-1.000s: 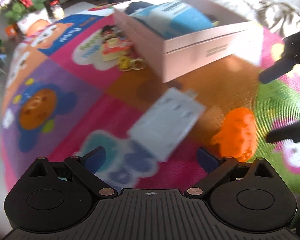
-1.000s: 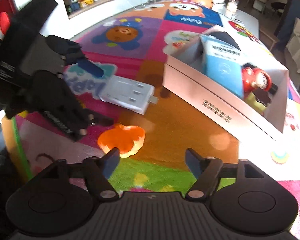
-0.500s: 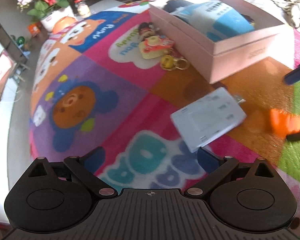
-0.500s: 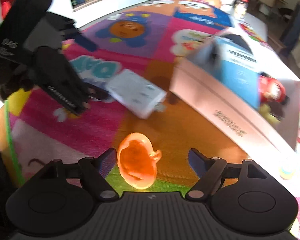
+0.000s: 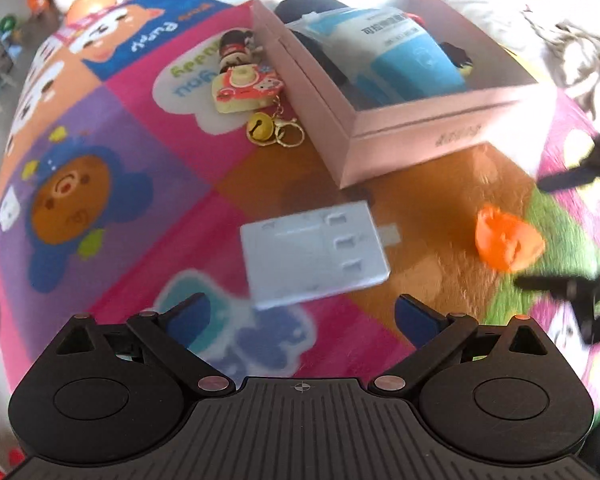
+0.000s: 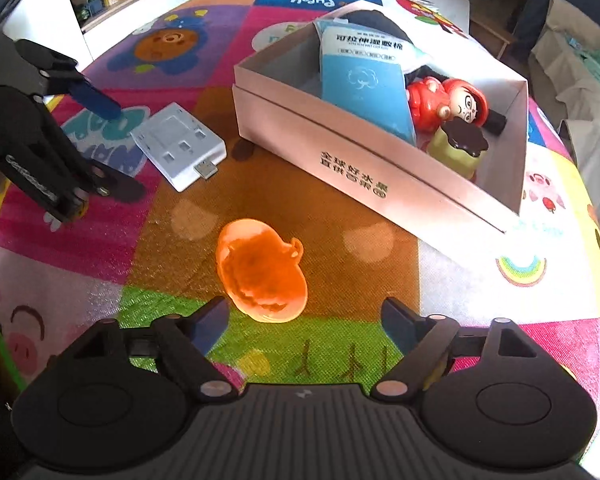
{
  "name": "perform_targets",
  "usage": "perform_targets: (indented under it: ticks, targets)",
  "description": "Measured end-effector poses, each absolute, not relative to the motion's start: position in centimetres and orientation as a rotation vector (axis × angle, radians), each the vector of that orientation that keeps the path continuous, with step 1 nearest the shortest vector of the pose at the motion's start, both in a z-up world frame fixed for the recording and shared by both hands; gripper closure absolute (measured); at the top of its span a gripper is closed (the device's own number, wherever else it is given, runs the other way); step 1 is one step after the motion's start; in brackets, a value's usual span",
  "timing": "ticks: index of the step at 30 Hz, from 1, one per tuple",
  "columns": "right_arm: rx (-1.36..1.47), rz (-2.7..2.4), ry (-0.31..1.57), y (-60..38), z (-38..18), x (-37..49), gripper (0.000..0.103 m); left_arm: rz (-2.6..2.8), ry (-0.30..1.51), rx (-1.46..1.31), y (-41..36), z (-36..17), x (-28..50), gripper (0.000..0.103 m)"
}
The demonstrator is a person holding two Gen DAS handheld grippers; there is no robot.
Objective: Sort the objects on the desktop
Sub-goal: 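Reach the right gripper to the orange cup while the left reaches the white block, then grasp the orange cup with the right gripper while the left drops the white block into the box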
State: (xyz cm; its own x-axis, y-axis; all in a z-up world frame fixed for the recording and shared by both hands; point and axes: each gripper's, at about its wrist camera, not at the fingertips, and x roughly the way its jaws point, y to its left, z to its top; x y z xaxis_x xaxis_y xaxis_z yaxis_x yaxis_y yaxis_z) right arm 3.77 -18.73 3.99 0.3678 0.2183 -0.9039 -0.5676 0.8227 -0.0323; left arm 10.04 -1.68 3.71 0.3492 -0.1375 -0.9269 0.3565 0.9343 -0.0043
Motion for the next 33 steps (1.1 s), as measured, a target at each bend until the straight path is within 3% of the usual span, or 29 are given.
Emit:
perform_targets:
  ticks: [6,19,26,33]
  targets:
    - [-0.369,0.532,1.128,-18.9,3.1,3.8,0.018,-0.241,1.251,0.091,-2.4,2.9,12.5,0.002]
    - [-0.328,0.531,1.179,-18.9,2.9,4.5,0.007,-0.244,1.214,0.163,-4.2,2.6,13.2,0.002]
    - [-0.331,0.529,1.178,-18.8,2.6,4.6,0.004,-0.298,1.184,0.235,-3.6,3.0,11.7,0.013]
    - [-0.337,0.532,1.166,-18.7,2.8,4.5,0.002,-0.307,1.152,0.241,-2.2,3.1,11.2,0.008]
